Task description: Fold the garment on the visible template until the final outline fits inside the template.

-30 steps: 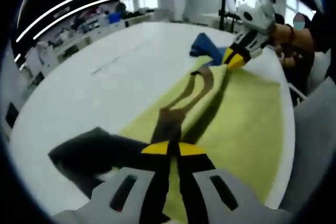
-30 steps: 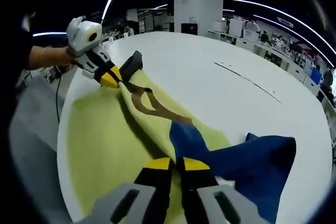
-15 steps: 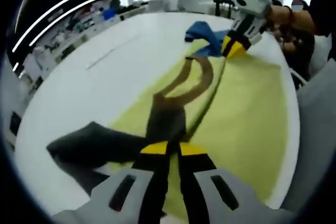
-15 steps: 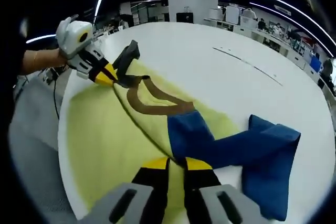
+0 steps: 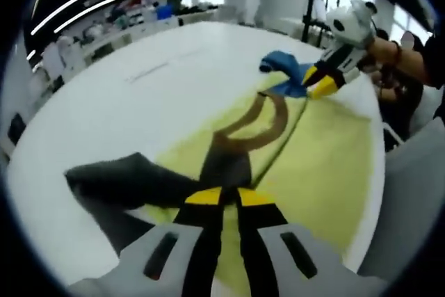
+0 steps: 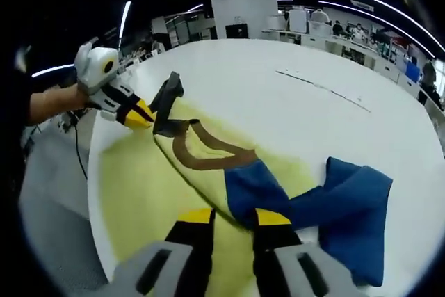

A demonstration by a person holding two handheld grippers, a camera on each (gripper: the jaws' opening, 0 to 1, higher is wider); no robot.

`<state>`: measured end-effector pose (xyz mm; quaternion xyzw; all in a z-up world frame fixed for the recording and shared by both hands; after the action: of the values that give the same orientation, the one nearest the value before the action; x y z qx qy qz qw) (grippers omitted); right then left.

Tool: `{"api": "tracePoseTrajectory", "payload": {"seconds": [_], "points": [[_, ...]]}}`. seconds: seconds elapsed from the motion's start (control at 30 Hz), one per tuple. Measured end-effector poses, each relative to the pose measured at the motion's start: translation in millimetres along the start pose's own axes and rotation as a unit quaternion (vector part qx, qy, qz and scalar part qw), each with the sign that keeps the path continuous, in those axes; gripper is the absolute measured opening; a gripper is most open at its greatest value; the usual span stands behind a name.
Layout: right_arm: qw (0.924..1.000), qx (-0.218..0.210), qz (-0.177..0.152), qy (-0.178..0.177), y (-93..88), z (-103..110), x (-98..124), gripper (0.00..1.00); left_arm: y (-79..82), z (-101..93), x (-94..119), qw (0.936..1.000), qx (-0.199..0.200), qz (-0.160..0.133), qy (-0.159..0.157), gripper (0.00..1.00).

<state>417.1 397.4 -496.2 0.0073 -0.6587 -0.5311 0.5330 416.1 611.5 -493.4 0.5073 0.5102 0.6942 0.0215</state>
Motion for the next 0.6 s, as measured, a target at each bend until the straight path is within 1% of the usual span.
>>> {"api": "tracePoseTrajectory", "payload": {"seconds": [0.1,0.2,0.27,0.33,0.43,0.5,0.6], "points": [[0.9998,-0.001,-0.018,-0.003,13.4,-4.7,4.2,0.21,11.3,1.5,1.9,0.9999,0.006,-0.015,-0.001,0.07],[0.9997,0.003,-0.022,-0.006,22.4,-10.5,2.3,0.23,20.2,3.9,-1.1,0.9997,0.011,-0.022,-0.003,0.10],[0.9997,0.010,-0.020,-0.008,25.1,-13.3,0.2,0.23,23.2,5.8,-4.6,0.9997,0.010,-0.022,-0.002,0.12],[0.9998,0.012,-0.017,-0.004,26.1,-15.2,-3.6,0.24,26.6,7.4,-10.2,0.9998,0.005,-0.018,-0.003,0.13],[0.9999,0.015,-0.004,0.000,24.0,-19.2,-12.2,0.24,33.3,8.6,-21.1,0.9999,-0.005,-0.012,-0.008,0.16],[0.9998,0.017,0.009,0.001,20.8,-22.9,-17.6,0.25,33.2,10.5,-28.6,0.9998,-0.016,0.002,-0.011,0.17],[0.9995,0.015,0.026,0.005,15.7,-27.9,-23.3,0.25,33.5,12.8,-36.8,0.9996,-0.020,0.010,-0.018,0.17]]}}
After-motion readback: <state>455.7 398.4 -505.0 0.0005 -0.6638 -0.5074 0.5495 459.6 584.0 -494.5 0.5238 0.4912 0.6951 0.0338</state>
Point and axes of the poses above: the point that each gripper's makers call its tool centre point, and the gripper's own axes: x roughly backward along the fingers, z roughly to its left, y roughly out of its top, the point moved 1 cm from there along x, roughly backward along the fingers
